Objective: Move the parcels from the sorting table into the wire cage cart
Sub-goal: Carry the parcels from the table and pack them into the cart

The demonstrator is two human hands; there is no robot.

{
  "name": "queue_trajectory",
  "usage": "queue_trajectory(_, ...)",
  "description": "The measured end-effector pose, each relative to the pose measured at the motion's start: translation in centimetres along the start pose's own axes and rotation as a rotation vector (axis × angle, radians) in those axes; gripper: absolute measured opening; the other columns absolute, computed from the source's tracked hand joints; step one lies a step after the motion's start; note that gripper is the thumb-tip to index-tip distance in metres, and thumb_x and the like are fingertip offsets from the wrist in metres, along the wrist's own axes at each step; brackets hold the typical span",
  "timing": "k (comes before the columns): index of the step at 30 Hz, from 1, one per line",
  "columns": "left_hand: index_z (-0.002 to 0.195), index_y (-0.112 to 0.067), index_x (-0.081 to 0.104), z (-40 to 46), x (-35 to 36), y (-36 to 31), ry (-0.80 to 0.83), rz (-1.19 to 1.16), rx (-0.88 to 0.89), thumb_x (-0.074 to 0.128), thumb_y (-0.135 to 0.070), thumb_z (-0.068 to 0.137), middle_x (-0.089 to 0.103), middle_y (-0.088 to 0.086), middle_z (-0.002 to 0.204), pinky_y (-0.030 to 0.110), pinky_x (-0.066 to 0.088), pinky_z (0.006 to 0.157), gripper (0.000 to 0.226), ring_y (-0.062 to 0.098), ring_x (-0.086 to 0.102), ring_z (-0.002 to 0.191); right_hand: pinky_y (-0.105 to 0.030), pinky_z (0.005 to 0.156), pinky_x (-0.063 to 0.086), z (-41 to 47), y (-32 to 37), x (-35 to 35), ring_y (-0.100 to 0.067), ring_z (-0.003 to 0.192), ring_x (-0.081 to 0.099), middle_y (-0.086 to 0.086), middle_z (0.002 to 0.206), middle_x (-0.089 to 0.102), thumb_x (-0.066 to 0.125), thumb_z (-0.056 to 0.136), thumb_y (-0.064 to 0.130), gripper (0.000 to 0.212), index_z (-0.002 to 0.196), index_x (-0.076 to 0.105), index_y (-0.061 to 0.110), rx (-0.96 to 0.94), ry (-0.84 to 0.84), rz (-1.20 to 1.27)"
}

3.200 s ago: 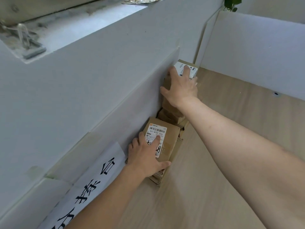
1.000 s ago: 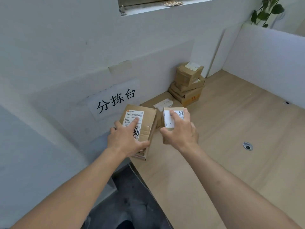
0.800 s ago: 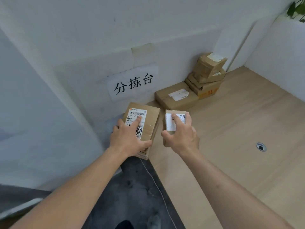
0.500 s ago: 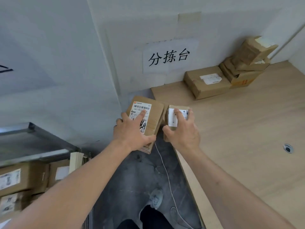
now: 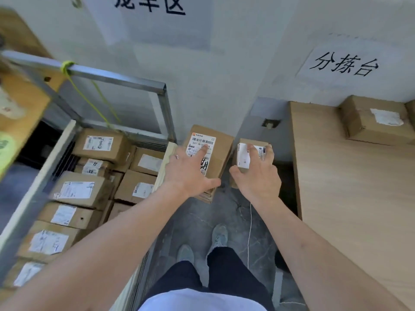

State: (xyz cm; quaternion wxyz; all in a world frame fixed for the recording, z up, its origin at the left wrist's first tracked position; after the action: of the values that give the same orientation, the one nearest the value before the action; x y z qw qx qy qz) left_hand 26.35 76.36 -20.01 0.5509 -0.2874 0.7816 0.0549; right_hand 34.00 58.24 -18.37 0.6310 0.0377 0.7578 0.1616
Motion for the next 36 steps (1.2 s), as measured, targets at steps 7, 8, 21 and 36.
queue_trajectory(7,0.159,-0.052,0.009,-4.2,0.7,7.5,-0.01,-0.117,-0.233,0.057,-0.089,0.065,0.031,0.018,0.144,0.05,0.046,0.099,0.112,0.04,0.042,0.123,-0.044,0.087,0.052,-1.7,7.0,3.7,-0.043,0.119,0.054,-0.009,0.166,0.012,0.06,0.089,0.059,0.077,0.154,0.027,0.037,-0.234,0.139,-0.035)
queue_trajectory(8,0.159,-0.052,0.009,-4.8,0.9,8.5,-0.022,-0.127,-0.274,0.056,-0.089,0.065,0.032,0.016,0.139,0.049,0.047,0.097,0.112,0.038,0.043,0.118,-0.044,0.087,0.052,-1.9,8.0,4.3,-0.042,0.119,0.054,-0.008,0.165,0.013,0.06,0.089,0.059,0.077,0.155,0.027,0.037,-0.273,0.159,-0.041)
queue_trajectory(21,0.159,-0.051,0.008,-13.6,4.9,18.2,-0.08,-0.388,-0.821,0.056,-0.092,0.064,0.032,0.015,0.134,0.045,0.046,0.097,0.115,0.037,0.044,0.117,-0.041,0.079,0.048,-6.1,19.0,11.6,-0.04,0.113,0.055,-0.006,0.164,0.013,0.06,0.091,0.057,0.073,0.154,0.031,0.033,-0.794,0.397,-0.126)
queue_trajectory(36,0.158,-0.053,0.007,-30.3,13.6,24.3,-0.161,-0.684,-1.311,0.065,-0.088,0.064,0.026,0.019,0.148,0.052,0.048,0.103,0.117,0.045,0.039,0.134,-0.041,0.079,0.057,-20.8,25.1,19.0,-0.037,0.113,0.062,-0.009,0.169,0.01,0.06,0.088,0.061,0.074,0.153,0.031,0.039,-1.259,0.645,-0.248)
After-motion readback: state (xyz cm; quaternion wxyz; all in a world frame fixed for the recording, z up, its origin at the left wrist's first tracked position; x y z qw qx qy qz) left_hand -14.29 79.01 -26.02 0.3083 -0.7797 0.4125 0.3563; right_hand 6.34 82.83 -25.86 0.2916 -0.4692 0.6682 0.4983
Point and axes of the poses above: each hand's wrist, its own z-axis towards the middle knuckle, its own x-axis out of the palm, y = z × x, the point moved 4 cm from there along z, towards the middle knuckle
